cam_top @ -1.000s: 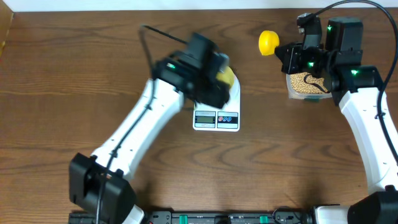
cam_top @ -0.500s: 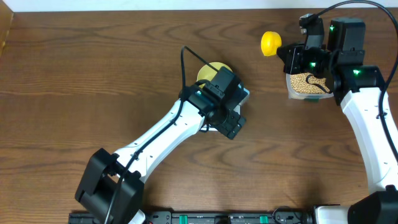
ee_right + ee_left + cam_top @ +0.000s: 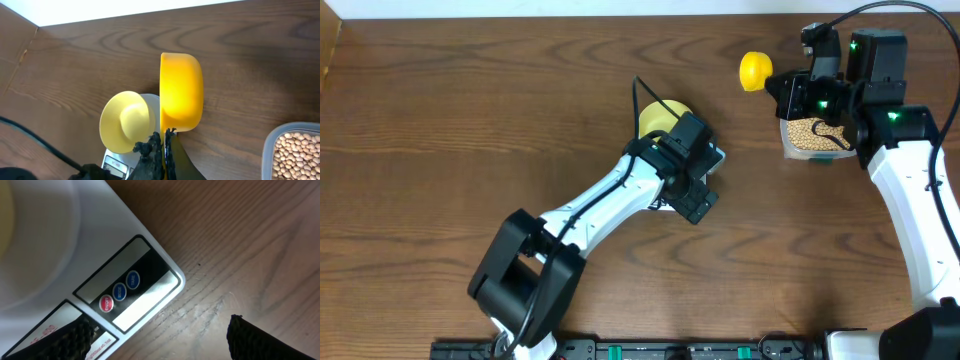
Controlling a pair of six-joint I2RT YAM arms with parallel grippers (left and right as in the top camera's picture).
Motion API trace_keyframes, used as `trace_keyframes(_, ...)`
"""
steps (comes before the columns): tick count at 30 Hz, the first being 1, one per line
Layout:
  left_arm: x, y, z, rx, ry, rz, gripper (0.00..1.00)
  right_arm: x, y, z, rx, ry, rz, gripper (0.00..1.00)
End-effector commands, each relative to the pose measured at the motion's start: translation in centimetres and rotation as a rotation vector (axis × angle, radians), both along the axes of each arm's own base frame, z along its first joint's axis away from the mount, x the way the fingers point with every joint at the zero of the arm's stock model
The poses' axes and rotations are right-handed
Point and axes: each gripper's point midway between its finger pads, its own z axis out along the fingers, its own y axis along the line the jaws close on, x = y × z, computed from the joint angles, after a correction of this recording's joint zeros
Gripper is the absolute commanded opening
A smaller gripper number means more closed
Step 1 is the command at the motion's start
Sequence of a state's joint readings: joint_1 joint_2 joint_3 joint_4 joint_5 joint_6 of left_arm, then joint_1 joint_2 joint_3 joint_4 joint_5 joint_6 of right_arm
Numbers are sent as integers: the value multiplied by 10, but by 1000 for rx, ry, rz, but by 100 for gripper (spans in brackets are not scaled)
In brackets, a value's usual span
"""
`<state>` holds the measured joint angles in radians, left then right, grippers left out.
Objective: Scoop item into bowl and weigh 50g on scale
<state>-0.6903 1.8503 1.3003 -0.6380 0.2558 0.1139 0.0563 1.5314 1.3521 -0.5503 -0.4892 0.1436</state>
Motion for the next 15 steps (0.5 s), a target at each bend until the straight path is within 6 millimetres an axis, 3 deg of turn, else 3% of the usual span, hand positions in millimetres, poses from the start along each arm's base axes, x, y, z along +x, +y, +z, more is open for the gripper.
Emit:
trace_keyframes(1, -1, 1, -14, 27, 10, -27, 88, 2, -1, 8, -6, -26, 11, 1)
trace_keyframes(15, -4, 3, -30, 57, 18, -99, 88, 2, -1, 8, -1, -22, 6, 1)
